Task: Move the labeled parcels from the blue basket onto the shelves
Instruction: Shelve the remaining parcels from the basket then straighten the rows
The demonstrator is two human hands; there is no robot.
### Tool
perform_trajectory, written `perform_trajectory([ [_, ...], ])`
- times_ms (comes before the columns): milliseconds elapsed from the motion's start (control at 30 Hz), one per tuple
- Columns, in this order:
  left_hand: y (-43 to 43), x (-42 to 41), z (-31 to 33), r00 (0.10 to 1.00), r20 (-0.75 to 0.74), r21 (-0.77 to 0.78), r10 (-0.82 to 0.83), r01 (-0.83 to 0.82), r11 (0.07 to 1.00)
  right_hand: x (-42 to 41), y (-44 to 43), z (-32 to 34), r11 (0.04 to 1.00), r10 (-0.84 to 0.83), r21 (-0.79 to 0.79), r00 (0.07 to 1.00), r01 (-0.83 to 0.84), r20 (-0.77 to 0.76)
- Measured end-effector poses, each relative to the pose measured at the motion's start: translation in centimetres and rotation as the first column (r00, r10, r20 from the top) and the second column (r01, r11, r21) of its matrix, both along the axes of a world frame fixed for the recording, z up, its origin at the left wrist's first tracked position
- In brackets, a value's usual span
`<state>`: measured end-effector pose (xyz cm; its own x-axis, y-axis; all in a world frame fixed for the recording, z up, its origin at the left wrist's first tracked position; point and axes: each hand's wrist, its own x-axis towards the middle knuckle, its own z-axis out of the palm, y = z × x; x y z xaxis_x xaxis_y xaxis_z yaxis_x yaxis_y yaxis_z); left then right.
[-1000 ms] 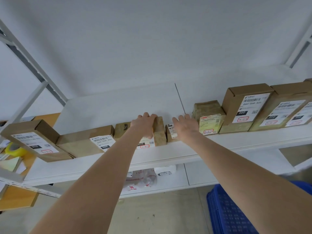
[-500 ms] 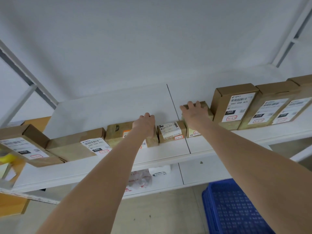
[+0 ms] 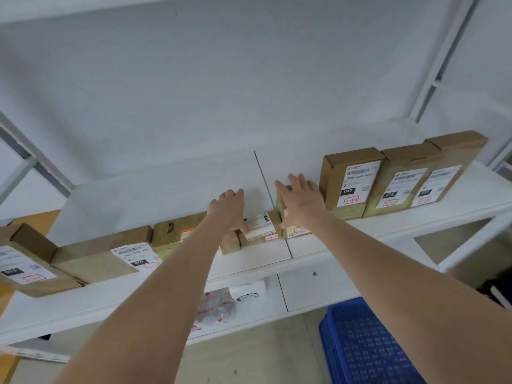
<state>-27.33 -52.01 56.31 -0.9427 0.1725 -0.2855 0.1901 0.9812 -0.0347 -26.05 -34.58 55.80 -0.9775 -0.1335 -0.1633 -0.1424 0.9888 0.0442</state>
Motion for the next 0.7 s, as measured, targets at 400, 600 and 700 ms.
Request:
perform_trajectory([
  [400,13.7,2.4,-0.8,0.986,-0.124,0.286,0.114,-0.075,0.955,5.1,14.3,-2.4,0.548,-0.608,-0.738,0.793,0.394,-0.028],
  [600,17.0,3.5,-2.0,0.93,-0.172,0.316,0.324,-0.26,0.913,3.8,22.5,-4.3,0.106,-0.752,-0.867,0.61,0.486,0.25],
  [700,17.5,3.6,-1.8,0.908,-0.21,0.307,0.363,-0.291,0.906,2.0,24.2,-5.6,0.046,-0.729,-0.873,0.614,0.485,0.302],
])
